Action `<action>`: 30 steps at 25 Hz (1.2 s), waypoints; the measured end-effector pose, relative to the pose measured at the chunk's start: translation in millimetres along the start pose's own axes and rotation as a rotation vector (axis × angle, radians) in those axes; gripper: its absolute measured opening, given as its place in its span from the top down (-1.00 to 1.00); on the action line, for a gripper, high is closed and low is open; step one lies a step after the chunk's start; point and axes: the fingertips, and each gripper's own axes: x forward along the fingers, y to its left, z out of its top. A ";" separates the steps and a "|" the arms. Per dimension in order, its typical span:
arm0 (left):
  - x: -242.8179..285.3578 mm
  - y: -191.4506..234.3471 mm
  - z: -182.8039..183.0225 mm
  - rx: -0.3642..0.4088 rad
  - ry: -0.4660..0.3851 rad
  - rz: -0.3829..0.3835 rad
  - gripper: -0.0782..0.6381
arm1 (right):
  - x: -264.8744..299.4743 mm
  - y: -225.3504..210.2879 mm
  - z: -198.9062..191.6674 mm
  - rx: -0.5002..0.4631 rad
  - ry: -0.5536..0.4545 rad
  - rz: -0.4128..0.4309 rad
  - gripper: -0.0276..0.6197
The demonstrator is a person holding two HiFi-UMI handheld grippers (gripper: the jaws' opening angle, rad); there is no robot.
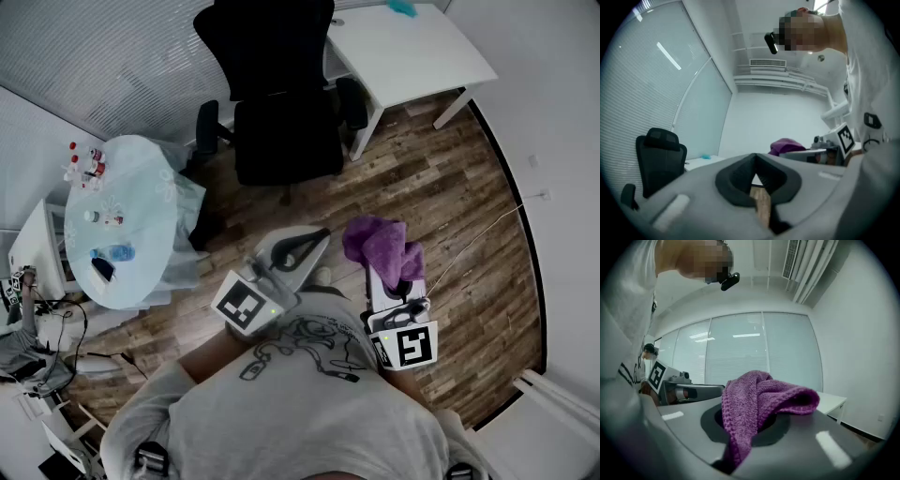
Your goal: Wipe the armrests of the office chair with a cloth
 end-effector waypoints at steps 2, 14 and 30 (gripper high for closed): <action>0.4 0.1 1.1 0.002 -0.006 -0.001 0.78 | -0.2 0.4 0.2 -0.003 0.002 0.000 0.81; 39.2 0.7 -3.5 -0.001 0.011 0.006 0.78 | -0.3 -32.5 4.1 -0.002 -0.018 0.020 0.81; 78.1 6.6 -14.6 -0.019 0.009 0.033 0.78 | 9.5 -71.5 -6.6 0.017 0.002 0.049 0.81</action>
